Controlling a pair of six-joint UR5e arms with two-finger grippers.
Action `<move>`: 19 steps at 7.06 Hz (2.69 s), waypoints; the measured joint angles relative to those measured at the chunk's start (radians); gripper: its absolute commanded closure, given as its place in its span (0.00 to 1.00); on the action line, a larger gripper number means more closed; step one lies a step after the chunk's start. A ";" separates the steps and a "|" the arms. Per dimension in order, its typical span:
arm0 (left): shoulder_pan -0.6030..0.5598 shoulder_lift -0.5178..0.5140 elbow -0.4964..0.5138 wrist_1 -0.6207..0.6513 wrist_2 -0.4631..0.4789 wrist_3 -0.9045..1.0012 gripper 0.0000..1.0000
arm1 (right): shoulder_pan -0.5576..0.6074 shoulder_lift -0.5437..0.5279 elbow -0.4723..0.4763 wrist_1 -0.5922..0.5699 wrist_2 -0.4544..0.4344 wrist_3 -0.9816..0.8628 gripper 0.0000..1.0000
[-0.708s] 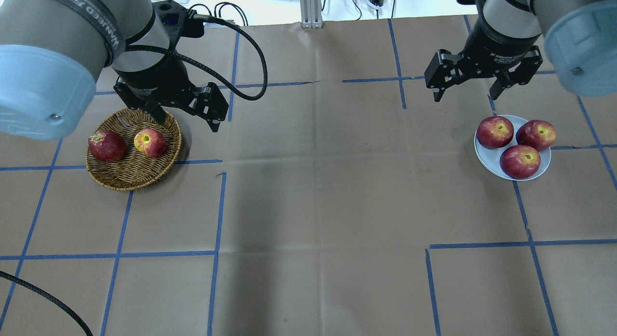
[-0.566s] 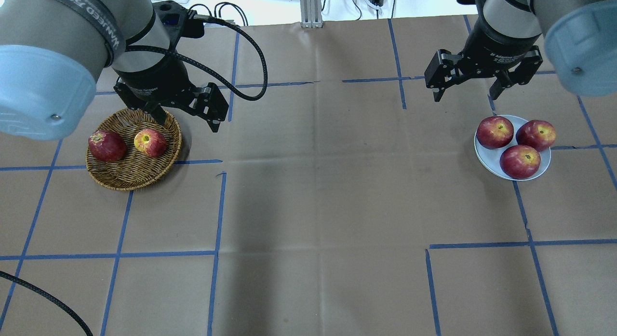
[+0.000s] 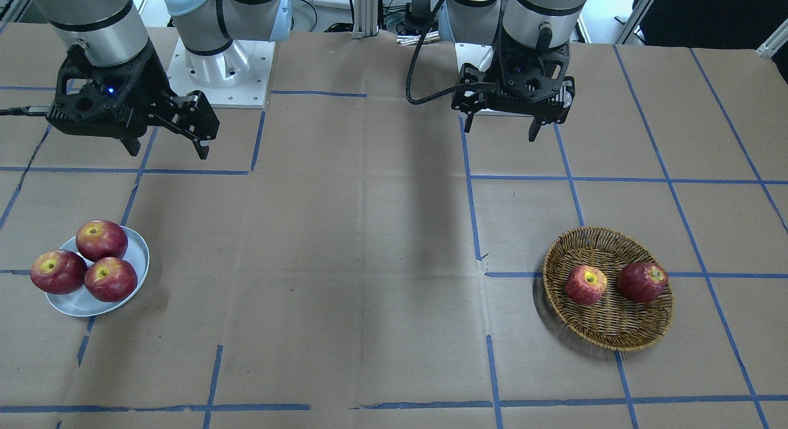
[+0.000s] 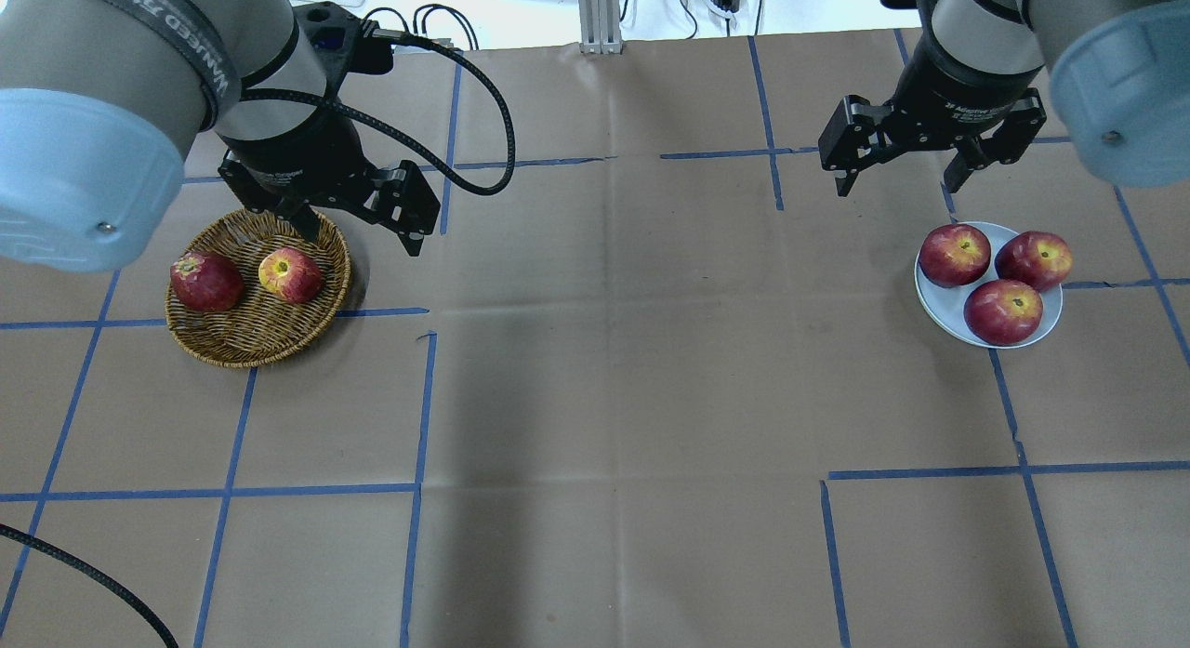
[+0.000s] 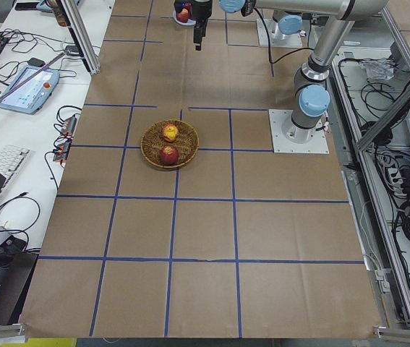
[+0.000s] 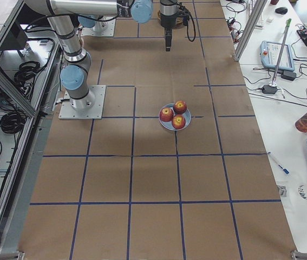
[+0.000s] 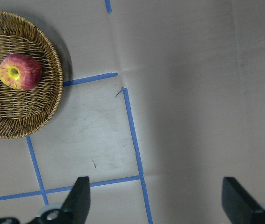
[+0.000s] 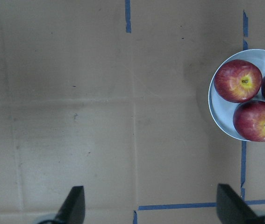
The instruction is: Transfer apple from basket to plate
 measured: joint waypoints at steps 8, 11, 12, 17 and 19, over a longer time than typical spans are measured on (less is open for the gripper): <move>0.003 -0.055 -0.020 0.107 0.000 0.071 0.01 | 0.000 0.000 0.000 -0.001 0.000 0.000 0.00; 0.177 -0.108 -0.141 0.244 0.001 0.356 0.01 | 0.000 -0.001 -0.001 -0.002 0.000 0.000 0.00; 0.249 -0.132 -0.183 0.303 0.001 0.441 0.01 | 0.000 -0.001 -0.001 -0.002 0.000 0.000 0.00; 0.400 -0.376 -0.228 0.594 0.001 0.757 0.01 | 0.000 -0.001 -0.001 -0.002 0.000 0.000 0.00; 0.405 -0.441 -0.224 0.661 0.001 0.804 0.02 | 0.000 -0.002 -0.001 -0.002 0.000 0.001 0.00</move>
